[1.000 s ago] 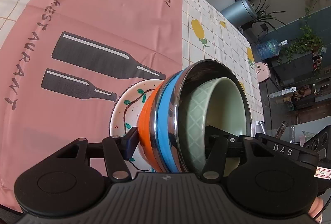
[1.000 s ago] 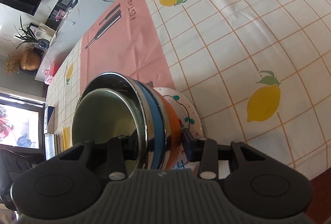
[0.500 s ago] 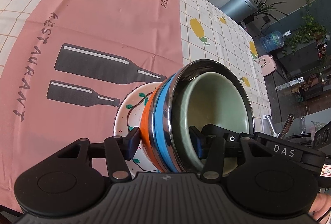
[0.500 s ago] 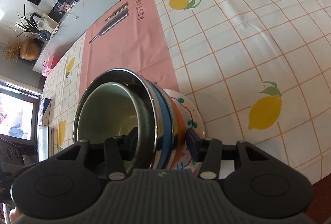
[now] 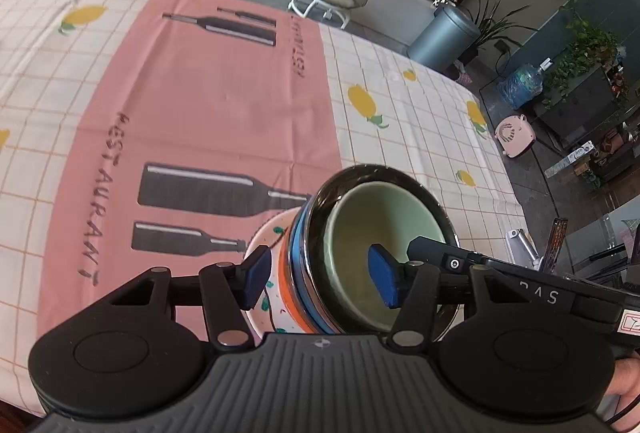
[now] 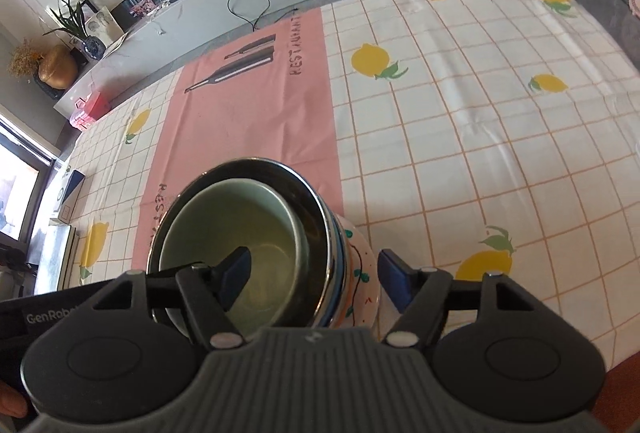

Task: Organize plates and bowls
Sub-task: 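Open both tools and withdraw them from the bowl stack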

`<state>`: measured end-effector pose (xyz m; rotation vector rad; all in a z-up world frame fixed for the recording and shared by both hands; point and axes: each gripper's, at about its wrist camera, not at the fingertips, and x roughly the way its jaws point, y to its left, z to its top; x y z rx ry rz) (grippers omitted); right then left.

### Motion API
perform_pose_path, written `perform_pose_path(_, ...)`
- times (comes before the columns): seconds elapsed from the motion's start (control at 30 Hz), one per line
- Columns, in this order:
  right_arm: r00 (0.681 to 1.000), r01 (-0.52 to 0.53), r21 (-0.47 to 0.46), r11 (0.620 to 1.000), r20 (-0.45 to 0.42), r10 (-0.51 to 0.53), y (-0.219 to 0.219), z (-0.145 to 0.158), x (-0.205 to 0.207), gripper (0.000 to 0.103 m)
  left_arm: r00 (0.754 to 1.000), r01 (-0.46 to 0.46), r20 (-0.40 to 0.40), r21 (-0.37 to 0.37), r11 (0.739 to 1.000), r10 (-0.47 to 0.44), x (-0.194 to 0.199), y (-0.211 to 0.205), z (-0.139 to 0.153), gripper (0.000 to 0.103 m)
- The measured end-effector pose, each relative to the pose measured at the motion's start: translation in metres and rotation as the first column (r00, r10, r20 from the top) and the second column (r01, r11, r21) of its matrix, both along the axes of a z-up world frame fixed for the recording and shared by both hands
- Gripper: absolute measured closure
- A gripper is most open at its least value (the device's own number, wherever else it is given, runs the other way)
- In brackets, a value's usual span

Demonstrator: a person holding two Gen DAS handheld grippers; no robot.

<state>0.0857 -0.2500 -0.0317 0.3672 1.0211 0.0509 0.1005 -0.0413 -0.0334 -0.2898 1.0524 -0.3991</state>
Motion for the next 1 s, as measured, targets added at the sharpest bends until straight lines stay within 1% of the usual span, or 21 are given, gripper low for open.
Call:
perform_pose_path(0.1,0.997,-0.017,-0.062,0.998,0.081,0.022,0.008,0.017,-0.007,0.031,0.996,0.003,0.092,0.033,0.999,-0.007,-0.009,0.005,0.019,0.039)
perform_pose_path(0.23,0.978,-0.045,-0.139,0.989,0.194,0.072,0.020,0.041,-0.021,0.025,0.976,-0.008,0.217,0.089,0.996,-0.011,-0.024,0.014,0.041,0.038)
perform_pose_path(0.3,0.965,-0.059,-0.176,0.983,0.242,0.101,0.027,0.051,-0.029,0.025,0.956,-0.021,0.292,0.122,0.992,-0.016,-0.035,0.018,0.051,0.038)
perform_pose_path(0.33,0.959,-0.064,-0.188,0.980,0.261,0.113,0.031,0.056,-0.033,0.022,0.944,-0.028,0.329,0.140,0.990,-0.020,-0.041,0.019,0.056,0.038)
perform_pose_path(0.37,0.952,-0.069,-0.193,0.979,0.281,0.122,0.033,0.060,-0.037,0.019,0.932,-0.035,0.361,0.158,0.987,-0.024,-0.047,0.020,0.059,0.038)
perform_pose_path(0.43,0.939,-0.077,-0.194,0.978,0.314,0.136,0.038,0.066,-0.046,0.019,0.912,-0.043,0.409,0.188,0.981,-0.038,-0.057,0.020,0.064,0.038)
perform_pose_path(0.53,0.927,-0.084,-0.200,0.976,0.344,0.150,0.047,0.072,-0.058,0.017,0.890,-0.061,0.454,0.219,0.974,-0.046,-0.071,0.022,0.067,0.034)
perform_pose_path(0.6,0.918,-0.081,-0.209,0.975,0.365,0.155,0.052,0.074,-0.068,0.015,0.877,-0.090,0.479,0.235,0.968,-0.035,-0.079,0.024,0.068,0.025)
perform_pose_path(0.7,0.906,-0.075,-0.231,0.970,0.391,0.163,0.061,0.075,-0.082,0.014,0.862,-0.126,0.506,0.262,0.957,-0.025,-0.089,0.026,0.066,0.021)
perform_pose_path(0.9,0.883,-0.046,-0.271,0.961,0.439,0.166,0.077,0.070,-0.110,0.009,0.854,-0.152,0.519,0.323,0.934,-0.041,-0.106,0.028,0.051,0.020)
perform_pose_path(1.0,0.881,-0.023,-0.290,0.957,0.447,0.157,0.085,0.064,-0.122,0.007,0.867,-0.166,0.496,0.381,0.909,-0.049,-0.113,0.026,0.042,0.019)
